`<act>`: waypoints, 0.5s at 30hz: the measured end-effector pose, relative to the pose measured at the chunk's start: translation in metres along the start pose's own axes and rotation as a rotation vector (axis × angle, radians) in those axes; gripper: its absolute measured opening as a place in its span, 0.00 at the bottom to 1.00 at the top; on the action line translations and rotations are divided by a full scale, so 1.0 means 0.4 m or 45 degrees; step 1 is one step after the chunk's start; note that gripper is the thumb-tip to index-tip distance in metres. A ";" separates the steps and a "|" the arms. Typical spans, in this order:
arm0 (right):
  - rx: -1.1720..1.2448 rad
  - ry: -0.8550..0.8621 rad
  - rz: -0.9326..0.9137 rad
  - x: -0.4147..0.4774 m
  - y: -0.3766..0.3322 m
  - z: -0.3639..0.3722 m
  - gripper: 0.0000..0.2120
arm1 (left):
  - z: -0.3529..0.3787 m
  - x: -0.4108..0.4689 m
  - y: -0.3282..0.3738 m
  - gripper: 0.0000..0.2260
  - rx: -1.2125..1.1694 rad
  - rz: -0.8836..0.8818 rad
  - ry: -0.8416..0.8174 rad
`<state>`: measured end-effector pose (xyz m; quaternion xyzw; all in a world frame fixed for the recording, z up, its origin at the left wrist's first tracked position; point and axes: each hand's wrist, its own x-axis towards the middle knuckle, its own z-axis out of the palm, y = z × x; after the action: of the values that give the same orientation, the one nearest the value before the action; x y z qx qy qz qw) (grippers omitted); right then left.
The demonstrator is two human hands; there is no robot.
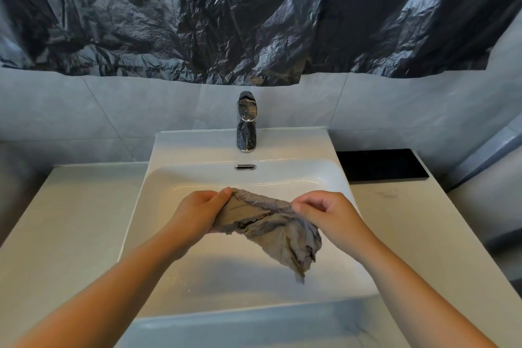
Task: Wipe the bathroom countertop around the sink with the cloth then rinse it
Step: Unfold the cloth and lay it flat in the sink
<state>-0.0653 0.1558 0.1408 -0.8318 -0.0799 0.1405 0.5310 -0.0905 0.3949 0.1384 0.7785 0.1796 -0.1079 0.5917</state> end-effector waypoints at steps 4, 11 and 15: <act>0.021 0.056 -0.022 -0.002 -0.014 0.012 0.13 | -0.001 -0.003 0.006 0.16 -0.165 -0.078 -0.129; -0.049 0.086 -0.257 -0.006 -0.073 0.011 0.12 | -0.020 -0.028 0.023 0.14 0.310 0.178 -0.108; -0.085 0.024 -0.281 0.001 -0.107 0.011 0.10 | 0.012 -0.060 0.028 0.09 0.279 0.465 -0.056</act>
<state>-0.0656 0.1779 0.1775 -0.8363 -0.1708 0.0706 0.5161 -0.1077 0.3841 0.1563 0.8553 0.0098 -0.0348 0.5169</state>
